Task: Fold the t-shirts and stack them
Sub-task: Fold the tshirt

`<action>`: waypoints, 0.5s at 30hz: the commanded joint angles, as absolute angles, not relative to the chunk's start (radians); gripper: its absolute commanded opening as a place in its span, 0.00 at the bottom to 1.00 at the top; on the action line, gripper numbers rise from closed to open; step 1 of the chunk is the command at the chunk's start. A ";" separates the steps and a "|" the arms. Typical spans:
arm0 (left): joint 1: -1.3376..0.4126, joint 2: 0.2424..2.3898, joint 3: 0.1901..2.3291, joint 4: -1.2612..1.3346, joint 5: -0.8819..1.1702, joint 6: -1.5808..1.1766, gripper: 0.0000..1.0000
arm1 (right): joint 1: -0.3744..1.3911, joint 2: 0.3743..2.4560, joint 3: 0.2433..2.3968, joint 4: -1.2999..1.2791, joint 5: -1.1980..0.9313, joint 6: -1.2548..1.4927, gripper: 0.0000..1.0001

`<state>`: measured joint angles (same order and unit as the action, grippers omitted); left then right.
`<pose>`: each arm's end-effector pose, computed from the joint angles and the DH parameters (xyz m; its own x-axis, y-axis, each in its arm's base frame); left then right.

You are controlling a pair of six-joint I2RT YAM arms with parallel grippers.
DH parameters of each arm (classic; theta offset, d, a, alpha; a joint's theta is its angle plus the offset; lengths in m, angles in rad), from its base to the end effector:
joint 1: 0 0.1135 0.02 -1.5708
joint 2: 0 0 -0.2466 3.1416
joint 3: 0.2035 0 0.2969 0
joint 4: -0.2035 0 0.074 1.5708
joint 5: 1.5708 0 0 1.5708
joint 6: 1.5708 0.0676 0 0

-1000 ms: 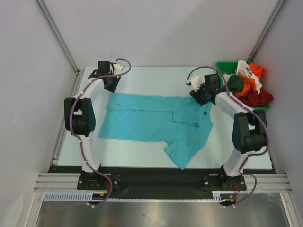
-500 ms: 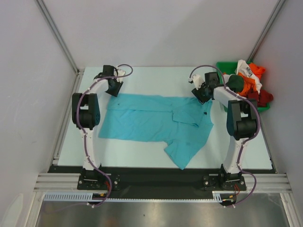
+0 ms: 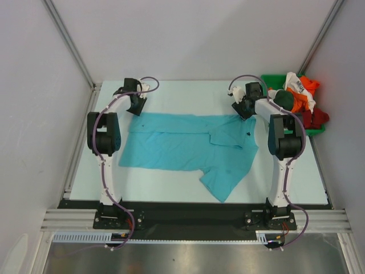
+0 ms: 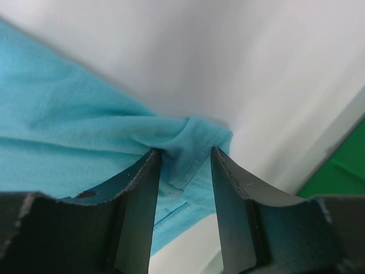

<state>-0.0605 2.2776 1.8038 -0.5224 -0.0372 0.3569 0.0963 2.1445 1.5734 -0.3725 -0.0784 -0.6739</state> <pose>0.5424 -0.0303 0.1029 -0.7710 0.3965 -0.4983 0.3305 0.9180 0.2191 0.5110 0.0547 0.0994 -0.5414 -0.6773 -0.4982 -0.6136 0.7234 -0.3167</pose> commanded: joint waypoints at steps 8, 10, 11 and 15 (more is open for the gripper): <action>-0.048 2.359 1.957 -0.512 -0.086 0.362 0.45 | 0.094 2.329 1.822 -0.436 -0.034 -0.686 0.45; -0.049 2.362 1.962 -0.511 -0.087 0.367 0.44 | 0.097 2.332 1.822 -0.428 -0.034 -0.693 0.45; -0.052 2.361 1.960 -0.511 -0.087 0.368 0.45 | 0.101 2.332 1.822 -0.428 -0.032 -0.693 0.45; -0.055 2.347 1.941 -0.517 -0.081 0.367 0.47 | 0.103 2.327 1.815 -0.426 -0.037 -0.683 0.46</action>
